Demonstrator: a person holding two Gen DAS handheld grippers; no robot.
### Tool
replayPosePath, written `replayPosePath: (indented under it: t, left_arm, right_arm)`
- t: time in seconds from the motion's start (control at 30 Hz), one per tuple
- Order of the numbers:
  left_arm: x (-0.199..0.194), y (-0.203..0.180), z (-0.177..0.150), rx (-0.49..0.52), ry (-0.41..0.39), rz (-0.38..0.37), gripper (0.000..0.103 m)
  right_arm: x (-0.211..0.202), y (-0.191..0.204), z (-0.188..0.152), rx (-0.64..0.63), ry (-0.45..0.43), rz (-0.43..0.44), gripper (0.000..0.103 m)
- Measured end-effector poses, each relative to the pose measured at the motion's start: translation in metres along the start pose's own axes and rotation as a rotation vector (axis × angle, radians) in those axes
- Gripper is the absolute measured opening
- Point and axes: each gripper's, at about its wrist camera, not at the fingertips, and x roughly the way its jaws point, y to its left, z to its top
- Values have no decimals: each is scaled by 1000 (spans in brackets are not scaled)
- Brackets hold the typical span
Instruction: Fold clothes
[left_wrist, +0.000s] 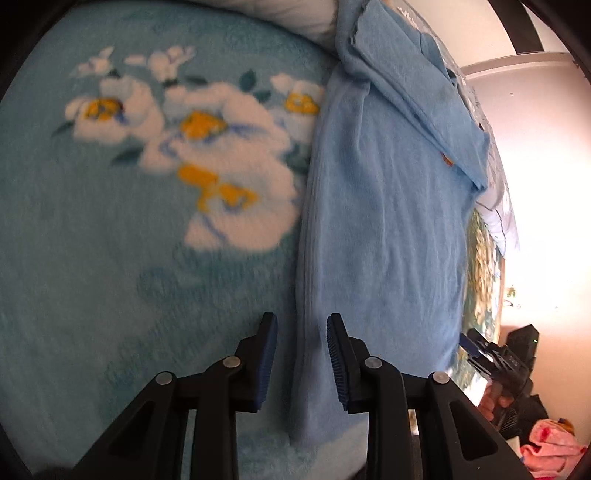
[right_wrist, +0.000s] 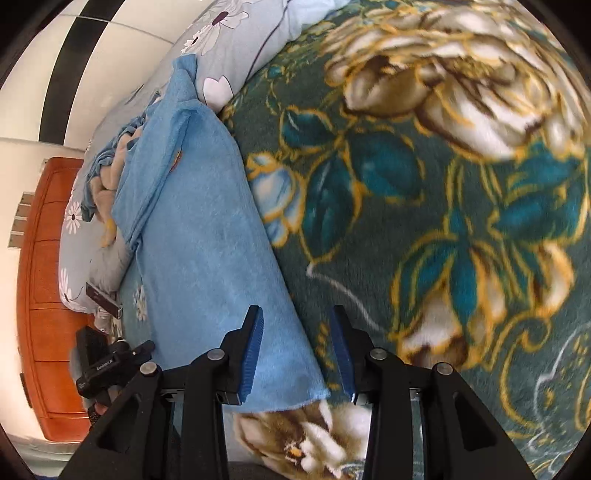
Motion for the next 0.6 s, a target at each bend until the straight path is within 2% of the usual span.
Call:
replayPosePath:
  t: [0.07, 0.23, 0.37, 0.47, 0.53, 0.57, 0.6]
  left_arm:
    - [3, 5, -10, -24, 37, -47, 31]
    - [5, 22, -29, -126, 60, -153, 31]
    - [3, 21, -37, -95, 44, -136, 27]
    - [2, 22, -34, -75, 38, -116, 18]
    - [1, 24, -34, -65, 35, -112, 9]
    - [0, 26, -34, -60, 34, -117, 8]
    - [-1, 28, -36, -52, 33, -126, 6]
  right_arm:
    - [1, -2, -7, 8, 9, 36, 39]
    - [4, -3, -9, -3, 31, 47, 39]
    - [6, -3, -11, -11, 48, 56, 34]
    - [7, -3, -12, -18, 61, 63, 34]
    - [8, -3, -13, -21, 70, 67, 24]
    - [8, -5, -13, -13, 76, 72, 6]
    - [8, -8, -14, 1, 81, 85, 4]
